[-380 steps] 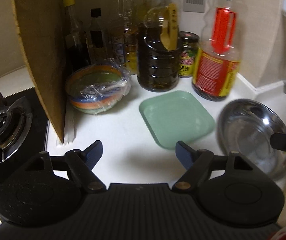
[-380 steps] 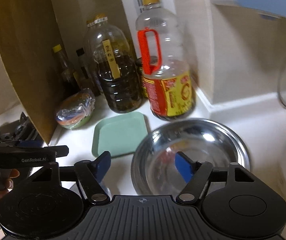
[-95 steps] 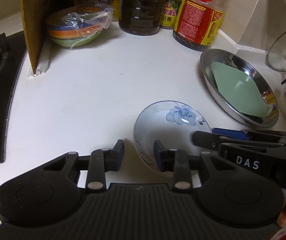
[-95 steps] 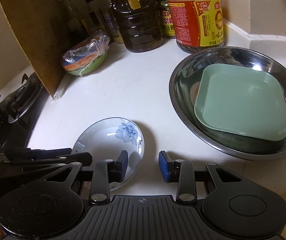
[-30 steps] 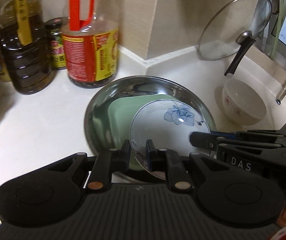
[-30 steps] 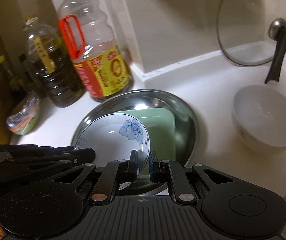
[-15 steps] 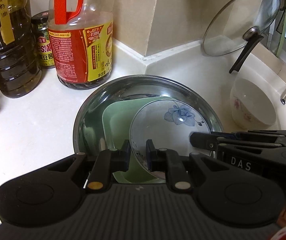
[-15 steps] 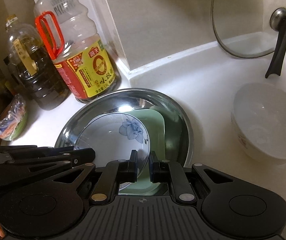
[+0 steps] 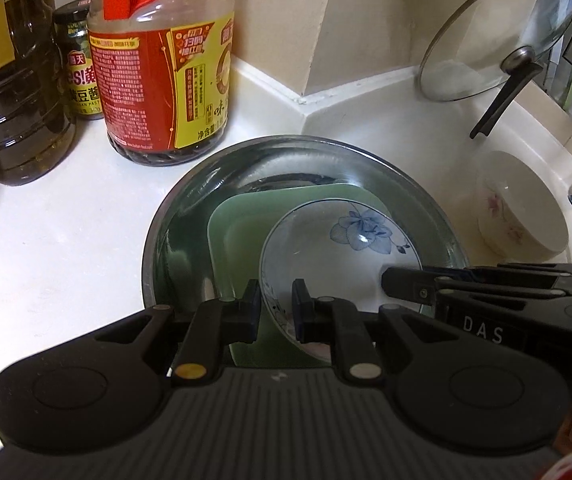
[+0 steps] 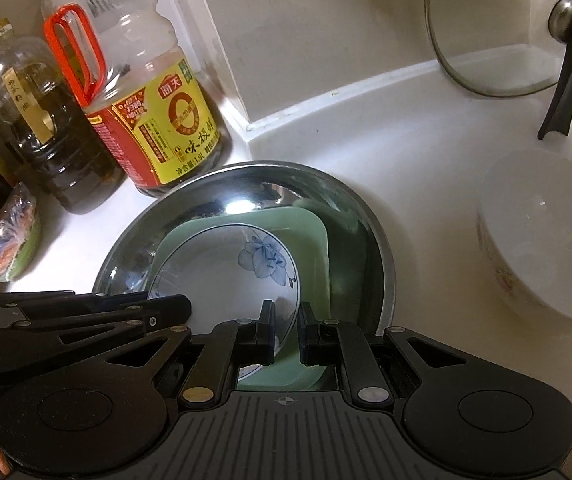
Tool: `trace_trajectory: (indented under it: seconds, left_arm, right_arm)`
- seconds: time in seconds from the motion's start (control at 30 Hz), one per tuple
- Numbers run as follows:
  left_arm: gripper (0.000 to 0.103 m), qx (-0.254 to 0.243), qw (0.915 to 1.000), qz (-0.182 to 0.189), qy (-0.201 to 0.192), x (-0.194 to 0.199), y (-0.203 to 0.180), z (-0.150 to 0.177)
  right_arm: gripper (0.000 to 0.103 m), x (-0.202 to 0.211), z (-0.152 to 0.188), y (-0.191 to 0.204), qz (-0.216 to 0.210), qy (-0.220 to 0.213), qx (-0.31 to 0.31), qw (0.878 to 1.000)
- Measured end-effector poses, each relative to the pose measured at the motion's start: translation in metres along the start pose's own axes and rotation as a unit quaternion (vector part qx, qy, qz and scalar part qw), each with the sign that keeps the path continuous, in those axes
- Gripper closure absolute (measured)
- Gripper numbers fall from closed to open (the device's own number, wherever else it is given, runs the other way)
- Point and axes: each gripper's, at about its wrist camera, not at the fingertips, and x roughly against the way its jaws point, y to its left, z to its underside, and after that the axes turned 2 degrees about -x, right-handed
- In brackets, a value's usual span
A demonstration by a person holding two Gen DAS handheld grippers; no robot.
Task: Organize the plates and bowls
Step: 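Carry the flower plate with the right tool onto the green plate, then open the right tool to release the flower plate and withdraw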
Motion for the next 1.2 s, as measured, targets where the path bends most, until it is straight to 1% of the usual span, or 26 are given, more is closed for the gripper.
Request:
trace_trajectory:
  seconds: [0.3,0.47,0.53,0.7,0.73,0.8,0.83,0.87,0.97,1.2]
  left_arm:
    - [0.09,-0.005,1.0,0.0,0.005,-0.008,0.002,-0.002]
    - [0.089,-0.002,1.0,0.002,-0.001,-0.007,0.004,-0.002]
    - [0.089,-0.003,1.0,0.001,-0.004,-0.006,0.004,-0.002]
    - [0.088,-0.006,0.9999,0.003,-0.009,-0.002,0.004,-0.001]
    - [0.088,-0.007,0.9999,0.003,-0.01,0.0,0.004,-0.001]
    - [0.088,-0.007,0.9999,0.002,-0.015,0.004,0.003,0.0]
    - [0.088,-0.008,0.9998,0.0,-0.018,0.007,0.003,0.0]
    - [0.088,-0.009,0.9997,-0.002,-0.022,0.01,0.002,0.001]
    - [0.087,-0.012,0.9994,-0.006,-0.032,0.021,0.0,0.003]
    - [0.087,-0.02,0.9988,-0.011,-0.043,0.05,-0.009,0.017]
  right_arm:
    - [0.092,-0.007,-0.002,0.001,0.009,0.006,-0.006,1.0]
    - [0.091,-0.007,-0.004,0.002,0.018,-0.001,-0.009,1.0]
    - [0.091,-0.008,-0.004,0.002,0.023,0.003,-0.004,1.0]
    - [0.09,-0.001,-0.005,0.001,0.019,-0.01,-0.004,1.0]
    - [0.087,0.001,-0.004,0.001,0.018,-0.012,-0.004,1.0]
    - [0.076,0.006,-0.004,0.002,0.015,-0.02,-0.005,1.0]
    - [0.067,0.009,-0.003,0.002,0.013,-0.026,-0.005,1.0]
    - [0.062,0.012,-0.002,0.002,0.01,-0.031,-0.005,0.999]
    - [0.059,0.025,0.0,0.003,-0.001,-0.042,-0.009,0.999]
    - [0.057,0.063,0.011,-0.003,-0.024,-0.067,-0.028,0.997]
